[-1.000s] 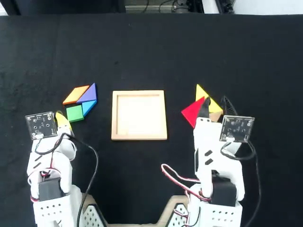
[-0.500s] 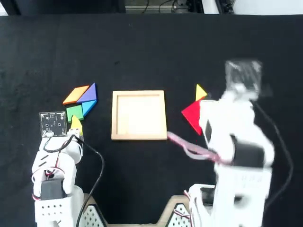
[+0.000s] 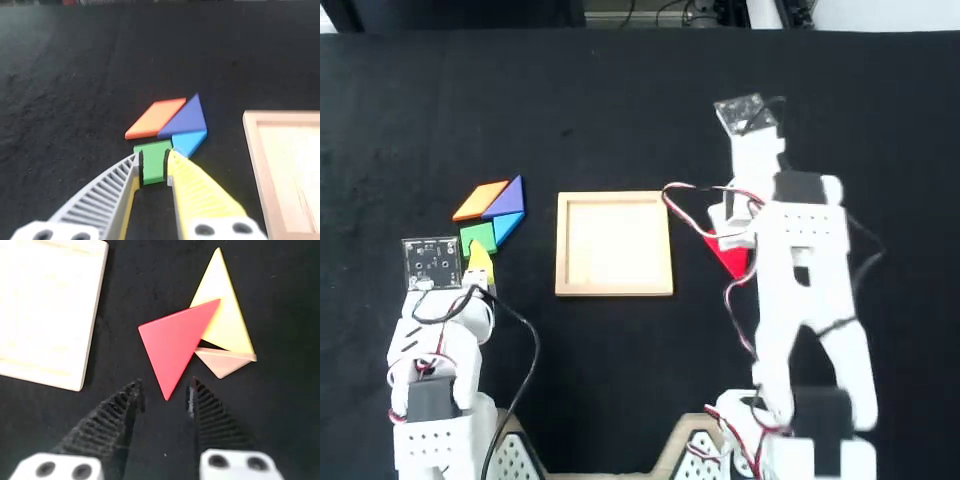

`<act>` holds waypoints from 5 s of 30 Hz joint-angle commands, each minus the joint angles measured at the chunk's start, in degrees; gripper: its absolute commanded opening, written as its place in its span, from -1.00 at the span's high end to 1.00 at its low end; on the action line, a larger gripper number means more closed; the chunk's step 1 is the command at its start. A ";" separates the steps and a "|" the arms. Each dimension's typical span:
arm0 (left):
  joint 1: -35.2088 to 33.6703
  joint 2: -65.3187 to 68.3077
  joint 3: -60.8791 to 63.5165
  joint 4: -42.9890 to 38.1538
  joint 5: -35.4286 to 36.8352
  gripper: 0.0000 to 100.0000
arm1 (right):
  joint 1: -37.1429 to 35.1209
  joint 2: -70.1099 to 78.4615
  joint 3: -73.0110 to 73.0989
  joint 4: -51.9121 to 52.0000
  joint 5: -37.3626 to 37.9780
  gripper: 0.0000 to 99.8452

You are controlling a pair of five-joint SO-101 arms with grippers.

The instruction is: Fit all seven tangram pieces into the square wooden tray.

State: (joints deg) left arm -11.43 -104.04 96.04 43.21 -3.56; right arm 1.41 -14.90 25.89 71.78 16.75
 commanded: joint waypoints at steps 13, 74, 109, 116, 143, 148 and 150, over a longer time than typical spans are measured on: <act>0.66 0.18 1.27 -3.60 -0.53 0.79 | 6.51 14.02 4.18 -14.07 -3.25 0.69; 4.88 0.26 1.27 -3.34 -0.53 0.79 | -7.30 30.90 -10.24 -11.87 3.43 0.69; 4.88 0.35 1.27 -2.81 -0.53 0.79 | -10.02 25.10 -10.15 -11.69 4.57 0.69; 4.88 0.35 1.27 -2.81 -0.53 0.79 | -9.32 25.98 -9.89 -13.10 4.57 0.43; 4.88 0.35 1.27 -2.99 -0.53 0.79 | -16.26 21.23 -6.37 -8.97 6.42 0.34; 4.88 0.35 1.27 -2.99 -0.53 0.79 | -16.44 21.67 -6.64 -9.23 4.84 0.34; 4.88 0.35 1.27 -2.99 -0.53 0.79 | -15.74 21.67 -6.46 -10.11 4.92 0.34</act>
State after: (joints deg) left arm -7.12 -103.87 96.31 41.01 -3.74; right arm -14.86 9.27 19.82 62.99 22.11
